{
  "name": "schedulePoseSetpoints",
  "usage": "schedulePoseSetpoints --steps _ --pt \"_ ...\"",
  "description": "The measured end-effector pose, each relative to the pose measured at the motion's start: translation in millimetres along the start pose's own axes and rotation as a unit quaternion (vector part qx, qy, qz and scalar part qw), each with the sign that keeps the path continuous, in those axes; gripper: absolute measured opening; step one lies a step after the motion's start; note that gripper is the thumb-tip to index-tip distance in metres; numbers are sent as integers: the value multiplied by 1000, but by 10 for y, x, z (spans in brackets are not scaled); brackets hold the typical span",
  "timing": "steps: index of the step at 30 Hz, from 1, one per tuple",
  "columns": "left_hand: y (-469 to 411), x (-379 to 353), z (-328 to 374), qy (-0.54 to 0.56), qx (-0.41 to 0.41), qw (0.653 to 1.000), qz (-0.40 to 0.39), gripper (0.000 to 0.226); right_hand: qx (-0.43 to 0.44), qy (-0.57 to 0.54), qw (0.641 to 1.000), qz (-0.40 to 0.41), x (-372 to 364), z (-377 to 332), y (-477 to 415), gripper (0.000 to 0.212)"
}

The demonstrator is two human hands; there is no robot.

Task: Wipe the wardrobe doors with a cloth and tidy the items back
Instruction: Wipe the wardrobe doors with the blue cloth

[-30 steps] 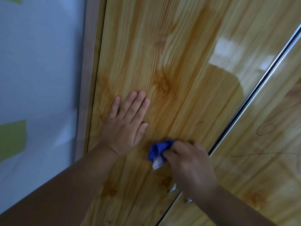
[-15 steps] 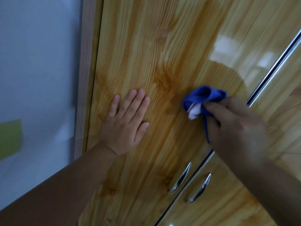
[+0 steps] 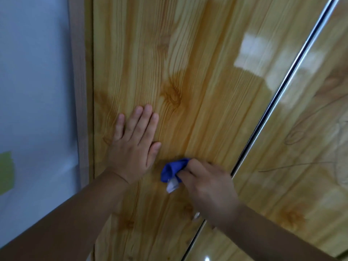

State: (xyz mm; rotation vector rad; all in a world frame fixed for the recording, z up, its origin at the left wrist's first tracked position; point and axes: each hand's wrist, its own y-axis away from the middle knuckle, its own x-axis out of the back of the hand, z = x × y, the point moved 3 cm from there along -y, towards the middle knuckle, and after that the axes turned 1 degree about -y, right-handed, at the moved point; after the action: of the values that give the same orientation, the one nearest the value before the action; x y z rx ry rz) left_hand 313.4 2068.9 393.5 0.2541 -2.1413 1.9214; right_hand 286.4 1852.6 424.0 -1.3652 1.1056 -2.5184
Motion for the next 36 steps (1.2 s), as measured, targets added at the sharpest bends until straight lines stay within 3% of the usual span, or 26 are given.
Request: schedulePoseSetpoints --steps 6,9,13,17,19,23,26,30,36 --pt "10 28 24 2 16 1000 -25 67 -29 109 984 139 1012 729 -490 20" --pt "18 50 39 5 24 999 -43 66 -71 91 979 170 1157 830 -645 22" --pt "-3 180 72 -6 47 996 -74 66 -108 50 982 144 935 687 -566 26" --pt "34 392 63 47 51 995 -65 61 -46 75 993 82 532 309 -316 25" --pt "273 512 -53 81 100 990 -49 55 -49 51 996 61 417 211 -261 27" --pt "1153 720 -261 87 319 944 -10 46 -30 -25 996 78 378 148 -257 24" --pt "1691 683 -236 78 449 889 -45 77 47 -21 997 53 251 -17 -354 32" --pt "1884 455 -149 119 501 844 -149 123 150 35 988 8 -92 -403 -632 32" --pt "1882 171 -50 50 496 850 -173 137 174 91 980 -25 -546 -857 -999 16"
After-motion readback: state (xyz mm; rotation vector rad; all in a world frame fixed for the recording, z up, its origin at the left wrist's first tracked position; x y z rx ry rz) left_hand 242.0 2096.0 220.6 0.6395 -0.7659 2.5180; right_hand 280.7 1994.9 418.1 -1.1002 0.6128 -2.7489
